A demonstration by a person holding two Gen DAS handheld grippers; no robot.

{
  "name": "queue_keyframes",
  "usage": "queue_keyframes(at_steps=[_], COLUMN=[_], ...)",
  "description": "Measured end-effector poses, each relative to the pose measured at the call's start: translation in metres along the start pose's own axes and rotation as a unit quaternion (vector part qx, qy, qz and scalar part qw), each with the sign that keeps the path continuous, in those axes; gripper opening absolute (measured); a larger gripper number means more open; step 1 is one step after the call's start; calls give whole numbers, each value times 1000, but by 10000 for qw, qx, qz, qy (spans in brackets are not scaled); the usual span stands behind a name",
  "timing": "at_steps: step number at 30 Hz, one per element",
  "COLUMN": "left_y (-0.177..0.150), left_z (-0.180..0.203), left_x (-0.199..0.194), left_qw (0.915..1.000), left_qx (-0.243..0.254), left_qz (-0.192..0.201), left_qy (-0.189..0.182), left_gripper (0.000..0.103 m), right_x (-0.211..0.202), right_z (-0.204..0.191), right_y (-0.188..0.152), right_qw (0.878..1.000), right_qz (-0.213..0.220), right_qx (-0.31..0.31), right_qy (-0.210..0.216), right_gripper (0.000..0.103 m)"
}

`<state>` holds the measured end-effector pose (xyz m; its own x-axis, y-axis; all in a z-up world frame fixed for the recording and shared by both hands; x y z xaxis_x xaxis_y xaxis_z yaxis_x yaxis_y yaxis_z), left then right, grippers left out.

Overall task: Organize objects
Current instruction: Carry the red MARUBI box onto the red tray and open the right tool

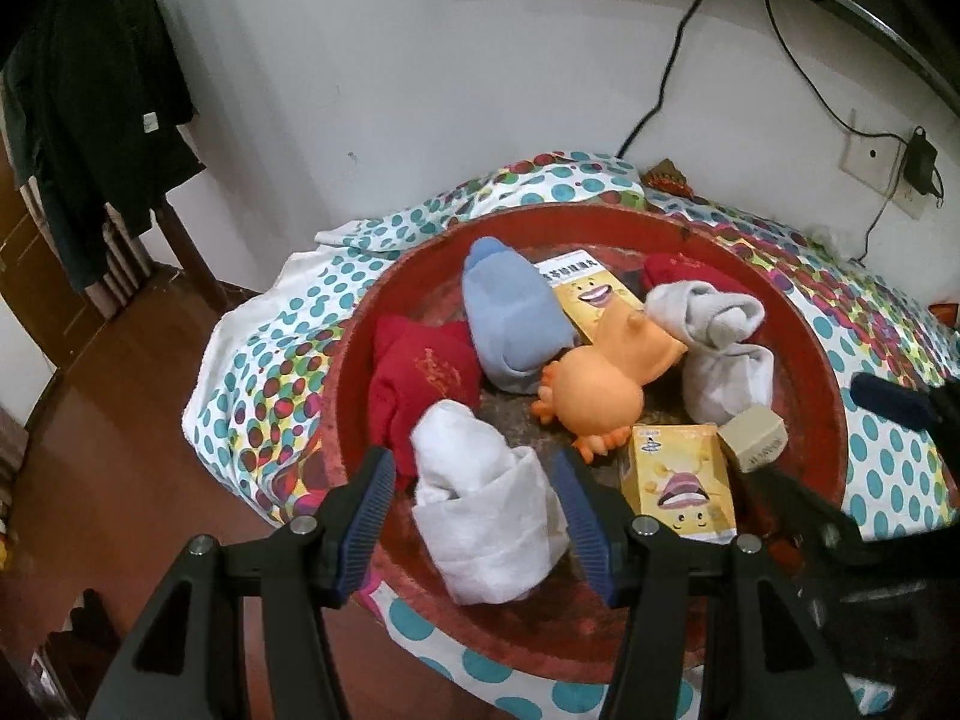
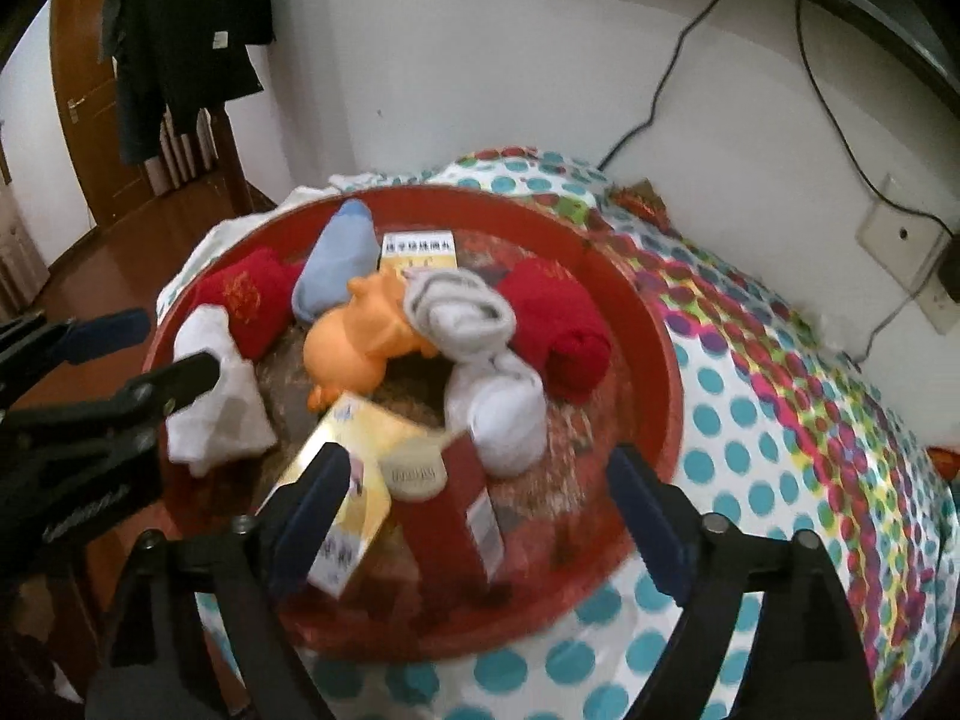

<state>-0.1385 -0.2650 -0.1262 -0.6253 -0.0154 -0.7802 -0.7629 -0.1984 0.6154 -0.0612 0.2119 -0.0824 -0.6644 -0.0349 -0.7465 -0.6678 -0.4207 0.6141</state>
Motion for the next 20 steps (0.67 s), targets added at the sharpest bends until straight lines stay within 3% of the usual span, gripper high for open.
queue_keyframes(at_steps=[2, 3, 10, 12, 20], left_y=[1, 1, 3, 4, 4], left_z=[2, 3, 15, 18, 31], left_x=[1, 2, 4, 3, 2], left_qw=[10000, 10000, 9998, 9998, 9997], left_qx=[-14, -14, -5, 25, 109], left_qz=[4, -29, -49, 13, -46], left_qy=[-20, -45, -178, -177, -232], left_gripper=[57, 57, 57, 57, 57], right_x=[-16, -32, -76, -84, -131], right_z=[31, 28, 135, 138, 243], right_y=[-24, -45, -116, -123, -198], right_qw=[10000, 10000, 9991, 9989, 9988], right_qz=[-62, -64, -358, -370, -452], right_qx=[-6, 7, 219, 273, 190], right_qy=[-31, -11, -48, 43, 43], right_gripper=[88, 89, 92, 92, 94])
Point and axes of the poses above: each gripper's, at about its wrist camera, not at the fingertips, and x roughly the way its jaws point, z to its right, y to its top, the point moved 10 cm from there along x, roughly the way its jaws point, and after that the axes turned 14 degrees about -y, right-handed, at the moved point
